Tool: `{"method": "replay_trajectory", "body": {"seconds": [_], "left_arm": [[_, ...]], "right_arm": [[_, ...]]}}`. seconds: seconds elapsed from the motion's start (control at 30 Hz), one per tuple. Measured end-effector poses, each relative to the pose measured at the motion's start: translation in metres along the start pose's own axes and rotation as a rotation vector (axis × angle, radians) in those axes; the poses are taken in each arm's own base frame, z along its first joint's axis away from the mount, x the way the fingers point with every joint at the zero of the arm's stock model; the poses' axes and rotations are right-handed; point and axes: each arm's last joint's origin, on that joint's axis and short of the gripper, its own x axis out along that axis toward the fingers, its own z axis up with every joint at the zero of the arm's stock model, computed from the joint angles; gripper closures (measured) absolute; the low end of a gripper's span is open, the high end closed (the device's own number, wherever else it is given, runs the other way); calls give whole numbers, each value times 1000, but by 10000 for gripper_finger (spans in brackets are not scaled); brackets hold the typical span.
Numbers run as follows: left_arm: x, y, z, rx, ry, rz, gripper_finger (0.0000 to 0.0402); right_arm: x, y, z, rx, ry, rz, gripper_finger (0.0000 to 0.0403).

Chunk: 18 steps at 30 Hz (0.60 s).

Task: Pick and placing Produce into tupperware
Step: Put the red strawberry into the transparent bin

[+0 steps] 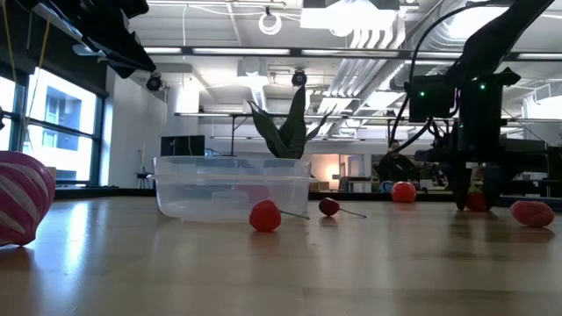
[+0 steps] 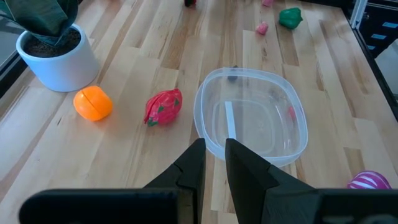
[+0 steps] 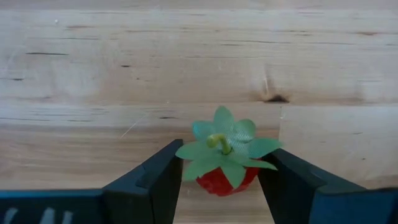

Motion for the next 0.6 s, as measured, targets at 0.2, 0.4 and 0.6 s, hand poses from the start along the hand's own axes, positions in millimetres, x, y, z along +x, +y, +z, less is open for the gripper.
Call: {"method": "replay_trajectory", "body": {"seconds": [0.2,0.4,0.6], "left_arm": [[0,0,0,0,0,0,348],[0,0,0,0,0,0,348],[0,0,0,0,-1,0,348]], "right_arm": [[0,0,0,-7,1,0,245],[0,0,0,-4,2,-1,252],[0,0,0,-4,0,-2,253]]}}
